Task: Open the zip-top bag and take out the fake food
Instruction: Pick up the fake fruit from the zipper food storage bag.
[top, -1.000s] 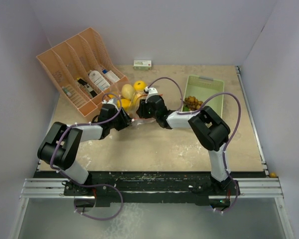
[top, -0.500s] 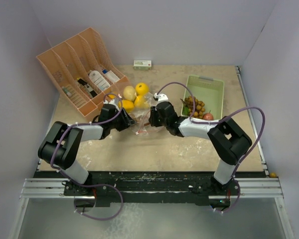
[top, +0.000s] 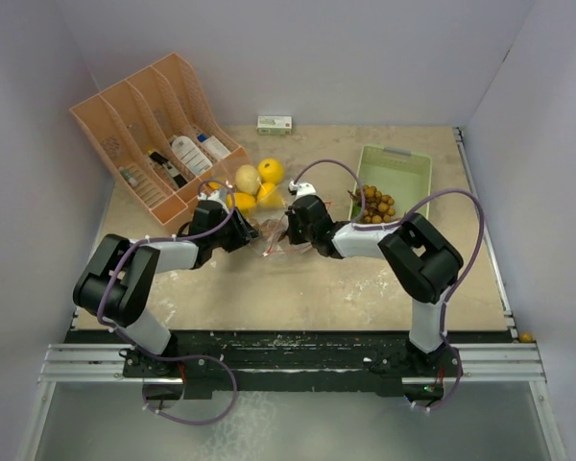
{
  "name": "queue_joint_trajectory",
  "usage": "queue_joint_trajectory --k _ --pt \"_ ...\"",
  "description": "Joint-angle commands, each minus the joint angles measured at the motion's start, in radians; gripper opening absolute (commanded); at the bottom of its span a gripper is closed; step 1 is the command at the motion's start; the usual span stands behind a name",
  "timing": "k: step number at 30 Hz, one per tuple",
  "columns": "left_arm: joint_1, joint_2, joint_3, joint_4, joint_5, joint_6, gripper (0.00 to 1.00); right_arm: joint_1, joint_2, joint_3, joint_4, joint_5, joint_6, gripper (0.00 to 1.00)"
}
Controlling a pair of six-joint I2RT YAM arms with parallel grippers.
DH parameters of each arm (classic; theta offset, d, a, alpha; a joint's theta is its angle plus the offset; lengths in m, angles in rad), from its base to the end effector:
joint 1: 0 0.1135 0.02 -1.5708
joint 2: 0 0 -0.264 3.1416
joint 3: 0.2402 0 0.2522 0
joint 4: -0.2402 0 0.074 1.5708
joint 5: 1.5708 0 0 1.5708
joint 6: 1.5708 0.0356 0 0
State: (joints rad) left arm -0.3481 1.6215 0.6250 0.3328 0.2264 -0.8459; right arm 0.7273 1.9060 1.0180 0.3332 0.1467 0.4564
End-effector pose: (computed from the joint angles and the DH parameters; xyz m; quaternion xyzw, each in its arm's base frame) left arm 0.2816 -0.1107 0.1371 -0.1720 0.8778 -0.3287 0.3030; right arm 0.3028 0.2626 0.1531 -0.0823 0.8682 0.2175 0.4383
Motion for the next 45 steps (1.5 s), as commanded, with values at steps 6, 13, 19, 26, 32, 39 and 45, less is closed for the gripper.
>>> queue_joint_trajectory --k 6,13,19,26,32,39,45 --pt "0.001 0.022 0.006 -0.038 -0.023 0.021 0.34 -0.001 -0.085 0.004 0.164 -0.137 -0.017 0.16" --pt "0.001 0.025 0.012 -0.038 -0.016 0.022 0.34 -0.001 -0.042 0.030 0.185 -0.180 -0.025 0.37" --pt "0.001 0.017 0.010 -0.040 -0.018 0.022 0.34 -0.001 0.033 0.054 0.142 -0.139 -0.052 0.49" --pt "0.003 0.016 0.009 -0.040 -0.016 0.023 0.34 0.000 0.115 0.074 0.107 -0.137 -0.073 0.79" --pt "0.003 0.020 0.010 -0.039 -0.016 0.023 0.34 0.000 0.164 0.117 0.050 -0.114 -0.112 0.90" --pt "0.004 -0.002 0.007 -0.047 -0.031 0.018 0.34 0.003 0.159 0.158 -0.156 0.035 -0.073 0.58" --pt "0.014 0.020 0.007 -0.035 -0.003 0.009 0.34 0.000 0.030 0.074 -0.255 0.164 -0.058 0.59"
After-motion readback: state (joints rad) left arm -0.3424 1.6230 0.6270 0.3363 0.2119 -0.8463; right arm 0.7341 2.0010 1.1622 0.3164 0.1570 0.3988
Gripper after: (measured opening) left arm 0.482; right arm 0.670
